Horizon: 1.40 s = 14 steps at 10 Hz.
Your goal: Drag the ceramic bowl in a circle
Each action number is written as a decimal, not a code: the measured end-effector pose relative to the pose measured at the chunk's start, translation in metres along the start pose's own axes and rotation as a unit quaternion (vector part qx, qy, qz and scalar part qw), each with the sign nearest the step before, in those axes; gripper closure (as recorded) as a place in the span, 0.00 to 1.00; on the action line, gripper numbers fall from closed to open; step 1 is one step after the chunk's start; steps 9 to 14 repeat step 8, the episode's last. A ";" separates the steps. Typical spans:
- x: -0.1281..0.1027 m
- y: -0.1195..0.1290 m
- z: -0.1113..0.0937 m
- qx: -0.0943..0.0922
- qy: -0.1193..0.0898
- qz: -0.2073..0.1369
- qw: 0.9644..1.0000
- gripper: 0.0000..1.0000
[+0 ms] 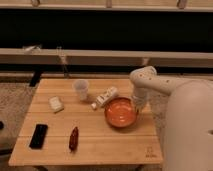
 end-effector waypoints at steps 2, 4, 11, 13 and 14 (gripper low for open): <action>0.001 -0.001 -0.003 -0.021 0.000 -0.002 1.000 0.20; 0.003 -0.010 -0.005 -0.050 0.006 0.001 0.999 0.20; 0.003 -0.011 -0.006 -0.066 0.008 0.000 0.998 0.20; 0.003 -0.011 -0.006 -0.066 0.008 0.000 0.998 0.20; 0.003 -0.011 -0.006 -0.066 0.008 0.000 0.998 0.20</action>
